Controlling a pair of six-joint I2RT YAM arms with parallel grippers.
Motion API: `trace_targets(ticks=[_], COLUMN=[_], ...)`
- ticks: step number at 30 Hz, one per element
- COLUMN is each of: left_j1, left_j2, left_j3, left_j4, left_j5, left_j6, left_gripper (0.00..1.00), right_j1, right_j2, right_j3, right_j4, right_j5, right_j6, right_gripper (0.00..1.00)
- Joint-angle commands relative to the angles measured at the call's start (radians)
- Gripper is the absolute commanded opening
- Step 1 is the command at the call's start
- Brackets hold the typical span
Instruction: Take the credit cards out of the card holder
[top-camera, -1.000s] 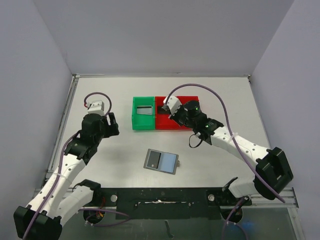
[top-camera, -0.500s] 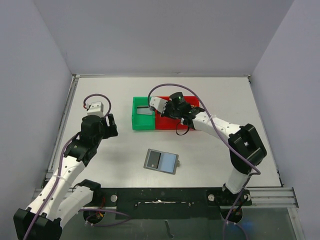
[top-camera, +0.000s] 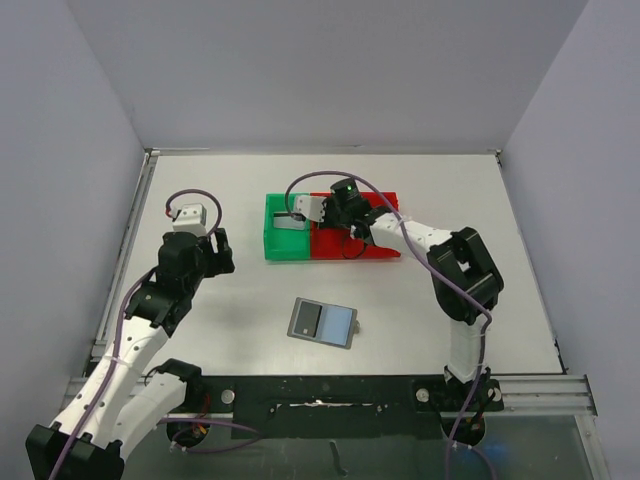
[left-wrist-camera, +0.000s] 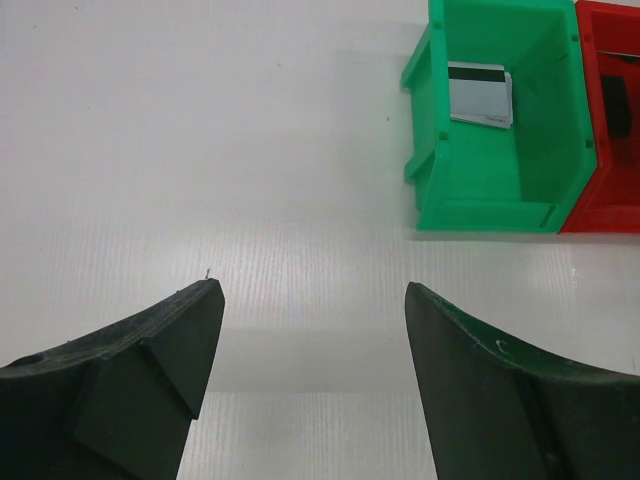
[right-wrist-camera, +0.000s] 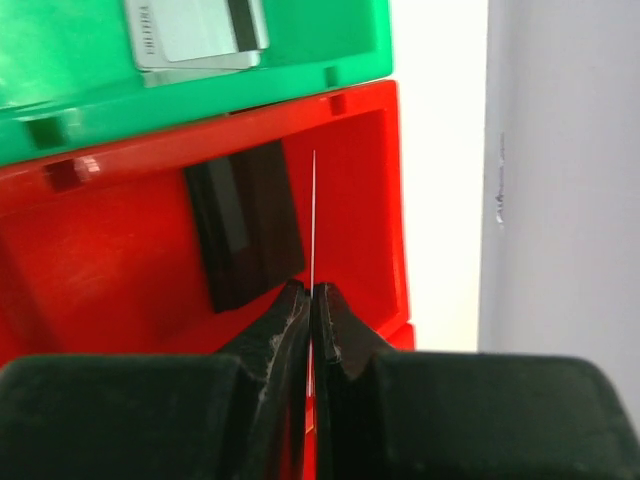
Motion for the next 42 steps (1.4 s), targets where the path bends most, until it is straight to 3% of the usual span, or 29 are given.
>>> trace_targets(ticks=[1, 8, 34, 42], left_j1=[0.009, 0.009, 0.010, 0.010], left_j2=[-0.017, -0.026, -0.012, -0.007], left_j3=[0.003, 0.000, 0.001, 0.002], left_j4=[0.069, 0.074, 0.070, 0.069], left_j5=[0.020, 0.029, 0.024, 0.023], left_j6=[0.024, 0.027, 0.033, 0.031], left_gripper=[0.73, 0.73, 0.73, 0.73], right_j1=[-0.008, -0.013, -0.013, -0.013], right_j2=[0.029, 0.089, 0.172, 0.159], right_j3=[0.096, 0.162, 0.146, 0.119], right_j4=[0.064, 0.005, 0.018, 0.012], right_j5=[0.030, 0.026, 0.064, 0.061], right_j6=[-0.099, -0.129, -0.141, -0.121], right_gripper=[0.00, 0.00, 0.04, 0.16])
